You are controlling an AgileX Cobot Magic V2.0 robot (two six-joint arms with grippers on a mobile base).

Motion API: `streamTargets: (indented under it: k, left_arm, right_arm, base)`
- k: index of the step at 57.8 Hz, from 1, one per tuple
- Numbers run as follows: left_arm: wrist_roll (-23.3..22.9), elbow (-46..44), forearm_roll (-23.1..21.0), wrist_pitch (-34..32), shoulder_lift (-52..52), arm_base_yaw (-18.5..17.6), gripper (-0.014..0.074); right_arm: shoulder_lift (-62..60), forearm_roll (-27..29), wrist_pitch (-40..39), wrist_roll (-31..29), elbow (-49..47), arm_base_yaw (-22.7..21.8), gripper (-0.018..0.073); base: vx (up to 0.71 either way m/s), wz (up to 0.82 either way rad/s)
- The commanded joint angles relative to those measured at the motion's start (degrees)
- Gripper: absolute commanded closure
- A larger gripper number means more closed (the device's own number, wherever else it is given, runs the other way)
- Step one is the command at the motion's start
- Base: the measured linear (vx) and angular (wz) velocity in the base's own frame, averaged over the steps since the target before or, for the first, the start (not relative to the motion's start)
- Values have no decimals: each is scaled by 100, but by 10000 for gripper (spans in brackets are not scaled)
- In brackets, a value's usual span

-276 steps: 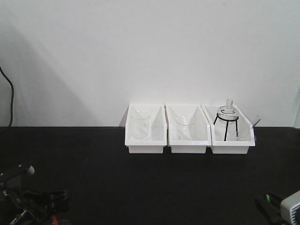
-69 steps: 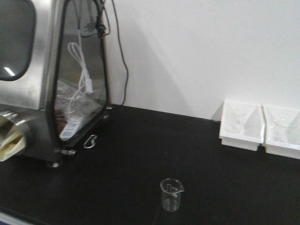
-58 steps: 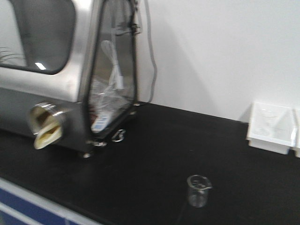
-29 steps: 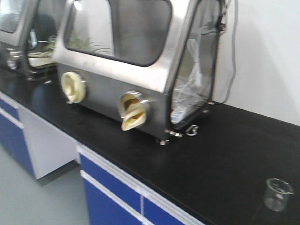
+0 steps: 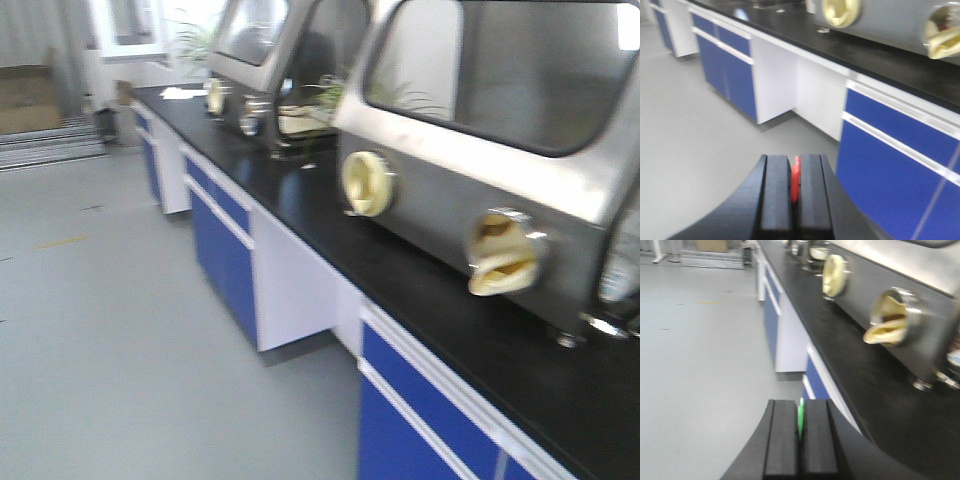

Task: Sort red and green spoons into left cabinet
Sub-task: 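Drive the base away from the bench holding both spoons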

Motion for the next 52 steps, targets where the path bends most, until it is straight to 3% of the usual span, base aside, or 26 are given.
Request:
streamTargets:
  k: [1, 52]
  left_arm:
    - [-4, -164, -112, -252, 4, -45, 596]
    - [-4, -164, -112, -245, 4, -45, 596]
  right_arm:
    - [30, -31, -473, -13, -193, -18, 557]
    - [30, -31, -473, -13, -193, -18, 557]
  base:
    - [13, 67]
    - [30, 55]
